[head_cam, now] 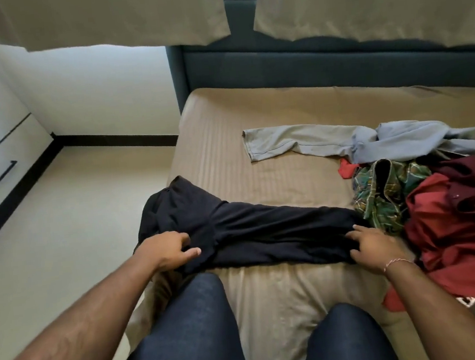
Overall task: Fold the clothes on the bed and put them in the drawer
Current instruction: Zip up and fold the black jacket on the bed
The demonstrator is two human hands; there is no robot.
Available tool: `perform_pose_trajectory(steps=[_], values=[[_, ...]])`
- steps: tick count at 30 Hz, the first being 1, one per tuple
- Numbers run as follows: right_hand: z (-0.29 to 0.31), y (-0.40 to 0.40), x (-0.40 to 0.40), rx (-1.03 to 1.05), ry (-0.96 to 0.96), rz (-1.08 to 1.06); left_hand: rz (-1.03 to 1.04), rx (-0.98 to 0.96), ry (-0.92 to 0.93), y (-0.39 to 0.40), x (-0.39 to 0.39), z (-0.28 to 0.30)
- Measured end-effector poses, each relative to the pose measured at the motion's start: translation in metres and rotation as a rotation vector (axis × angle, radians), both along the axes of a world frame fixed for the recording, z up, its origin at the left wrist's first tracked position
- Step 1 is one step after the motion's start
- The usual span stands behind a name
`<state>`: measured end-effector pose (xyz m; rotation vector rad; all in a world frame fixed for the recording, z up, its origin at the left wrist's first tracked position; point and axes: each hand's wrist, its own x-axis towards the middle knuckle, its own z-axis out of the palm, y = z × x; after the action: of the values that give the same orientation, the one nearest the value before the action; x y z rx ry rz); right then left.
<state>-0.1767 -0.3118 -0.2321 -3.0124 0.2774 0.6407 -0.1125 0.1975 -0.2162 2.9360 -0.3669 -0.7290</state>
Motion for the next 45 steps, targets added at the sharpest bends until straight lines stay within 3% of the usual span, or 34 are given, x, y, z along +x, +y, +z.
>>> perform_pose_trajectory(steps=[4,7,10,14,19,23,26,29,31,33,35,37,40,42,44,45], values=[[-0.005,0.022,-0.009,0.153,-0.258,-0.207,0.208,-0.200,-0.261,0.008,-0.003,-0.005],[-0.014,0.029,-0.012,0.362,-0.447,-0.623,0.201,-0.270,-0.267,0.001,-0.003,-0.014],[-0.022,0.032,-0.017,0.495,-0.444,-0.974,0.053,-0.287,-0.121,-0.012,-0.003,-0.030],[-0.043,0.029,-0.014,0.784,-0.430,-1.221,-0.028,-0.161,0.097,-0.019,-0.002,-0.052],[-0.057,0.013,-0.003,1.109,-0.398,-1.418,0.071,-0.202,0.003,-0.064,0.017,-0.051],[-0.053,0.023,0.012,1.105,-0.485,-1.410,-0.046,-0.561,-0.041,-0.131,0.020,-0.042],[-0.041,0.045,0.024,1.131,-0.675,-1.251,0.153,-0.902,0.212,-0.182,0.017,-0.022],[-0.015,0.092,0.037,1.160,-0.719,-0.916,0.600,-1.305,0.608,-0.211,0.018,-0.015],[-0.009,0.128,0.039,1.122,-0.629,-0.589,0.775,-1.498,0.733,-0.212,0.020,-0.021],[-0.006,0.157,0.033,1.143,-0.422,-0.299,0.849,-1.645,0.766,-0.203,0.020,-0.027],[-0.005,0.177,0.027,1.198,-0.248,-0.121,0.898,-1.695,0.625,-0.189,0.021,-0.029],[-0.011,0.185,0.026,1.263,-0.217,-0.120,0.966,-1.562,0.405,-0.179,0.022,-0.030],[-0.024,0.190,0.028,1.215,-0.405,-0.379,1.130,-1.337,0.191,-0.162,0.024,-0.038],[-0.029,0.184,0.029,1.019,-0.536,-0.588,1.205,-1.263,0.124,-0.153,0.028,-0.040],[-0.036,0.174,0.034,0.855,-0.520,-0.729,1.159,-1.022,-0.130,-0.145,0.027,-0.039],[-0.040,0.169,0.038,0.887,-0.453,-0.809,1.040,-0.886,-0.326,-0.142,0.024,-0.039]])
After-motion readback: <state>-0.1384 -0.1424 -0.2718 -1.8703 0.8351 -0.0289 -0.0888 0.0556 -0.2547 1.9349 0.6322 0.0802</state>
